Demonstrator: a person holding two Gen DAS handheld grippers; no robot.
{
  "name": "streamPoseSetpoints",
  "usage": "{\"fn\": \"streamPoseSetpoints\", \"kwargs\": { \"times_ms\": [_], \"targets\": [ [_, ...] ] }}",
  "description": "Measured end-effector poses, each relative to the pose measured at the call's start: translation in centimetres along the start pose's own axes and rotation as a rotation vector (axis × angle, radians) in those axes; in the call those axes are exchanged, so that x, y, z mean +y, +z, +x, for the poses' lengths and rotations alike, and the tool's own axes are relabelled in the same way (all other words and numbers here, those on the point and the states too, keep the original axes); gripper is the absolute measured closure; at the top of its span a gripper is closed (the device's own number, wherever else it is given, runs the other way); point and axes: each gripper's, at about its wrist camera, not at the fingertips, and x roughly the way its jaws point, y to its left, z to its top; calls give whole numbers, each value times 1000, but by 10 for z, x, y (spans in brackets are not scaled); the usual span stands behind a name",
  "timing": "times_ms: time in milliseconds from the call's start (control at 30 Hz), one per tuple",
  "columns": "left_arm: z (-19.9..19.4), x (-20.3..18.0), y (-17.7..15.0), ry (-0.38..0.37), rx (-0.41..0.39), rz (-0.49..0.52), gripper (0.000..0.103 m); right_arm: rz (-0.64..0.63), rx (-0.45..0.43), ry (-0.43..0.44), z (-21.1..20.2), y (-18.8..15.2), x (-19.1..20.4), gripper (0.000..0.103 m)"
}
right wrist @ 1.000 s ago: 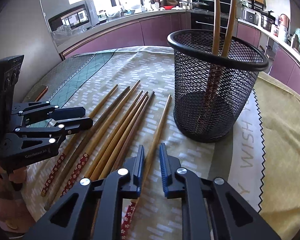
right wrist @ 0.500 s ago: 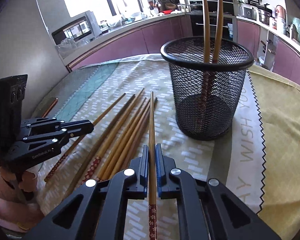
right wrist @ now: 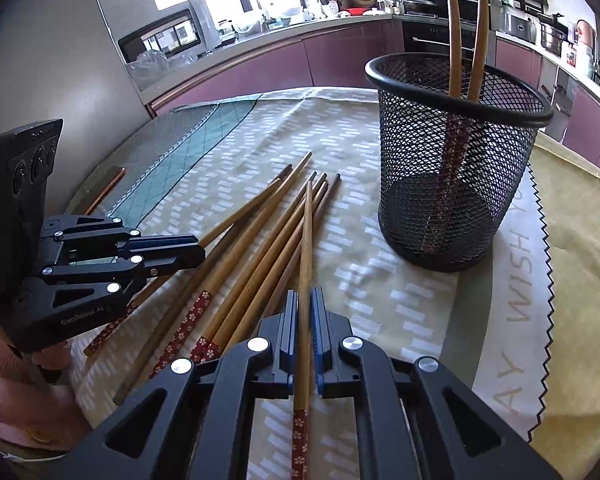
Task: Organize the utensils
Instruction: 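Raise the left gripper's chopstick upright over the holder while the right gripper carries its chopstick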
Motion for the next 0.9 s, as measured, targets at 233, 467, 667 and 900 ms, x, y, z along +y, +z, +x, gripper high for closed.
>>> {"fn": "streamPoseSetpoints", "kwargs": {
  "times_ms": [233,467,667,900],
  "targets": [
    [4,-2,6,15,1,25,92,-15,5,-5,6,6,1,96],
    [4,0,11,18,-6,-2,95,9,-29,22,-6,1,-5,97],
    [-18,-1,16,-20,-55,-1,95,12,-95,49,-31,1,-7,97],
    [-55,-5,28,-87,-145,0,95,36,-196,85,-67,6,-16,97]
  ]
}}
